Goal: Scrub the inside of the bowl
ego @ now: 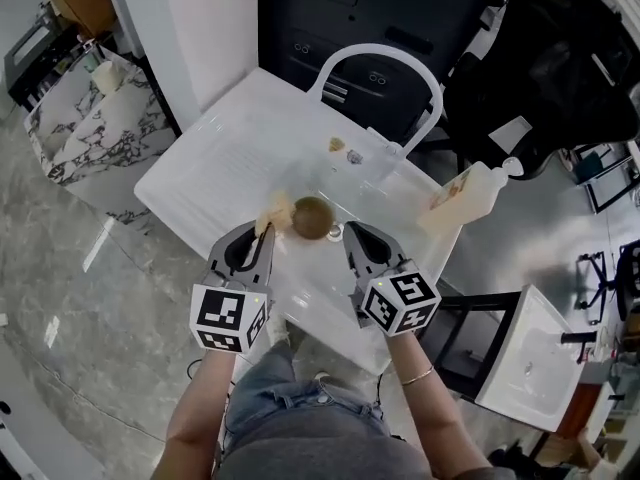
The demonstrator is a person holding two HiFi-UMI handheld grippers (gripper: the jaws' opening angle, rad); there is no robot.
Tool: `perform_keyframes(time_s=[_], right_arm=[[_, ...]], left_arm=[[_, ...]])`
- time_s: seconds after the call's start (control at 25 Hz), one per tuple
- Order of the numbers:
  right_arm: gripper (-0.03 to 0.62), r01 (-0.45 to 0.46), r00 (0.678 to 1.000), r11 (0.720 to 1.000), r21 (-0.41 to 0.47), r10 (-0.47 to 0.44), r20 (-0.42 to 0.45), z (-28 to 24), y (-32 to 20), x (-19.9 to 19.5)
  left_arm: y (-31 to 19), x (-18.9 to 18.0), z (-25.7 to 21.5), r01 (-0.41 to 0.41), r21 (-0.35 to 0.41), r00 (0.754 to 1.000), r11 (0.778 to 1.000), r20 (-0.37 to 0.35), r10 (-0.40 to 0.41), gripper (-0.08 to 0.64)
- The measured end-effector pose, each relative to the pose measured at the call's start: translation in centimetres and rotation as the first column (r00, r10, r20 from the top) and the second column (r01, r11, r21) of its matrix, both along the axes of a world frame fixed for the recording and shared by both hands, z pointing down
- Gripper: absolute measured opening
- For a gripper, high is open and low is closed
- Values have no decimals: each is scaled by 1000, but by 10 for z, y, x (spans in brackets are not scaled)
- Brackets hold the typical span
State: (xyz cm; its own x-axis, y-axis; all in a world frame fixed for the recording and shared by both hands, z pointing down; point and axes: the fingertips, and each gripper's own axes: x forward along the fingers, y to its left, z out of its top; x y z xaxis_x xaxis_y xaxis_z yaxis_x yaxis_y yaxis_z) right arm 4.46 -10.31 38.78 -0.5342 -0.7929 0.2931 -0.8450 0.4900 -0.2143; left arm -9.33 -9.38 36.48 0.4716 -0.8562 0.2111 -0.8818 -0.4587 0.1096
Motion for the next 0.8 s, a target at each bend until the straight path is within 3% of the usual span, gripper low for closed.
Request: perform_keyframes(time_s=[0.36,0.8], right_arm=[[11,-42,996,997,-72,36,-82,33,-49,-11],[11,18,981,982,-187,-54,-188,99,-84,-13]], left_arm=[[-49,-6,19,-64,-48,998,997,-31,63,37],[-78,8,47,-95,-103,995,990,-8,95,37]])
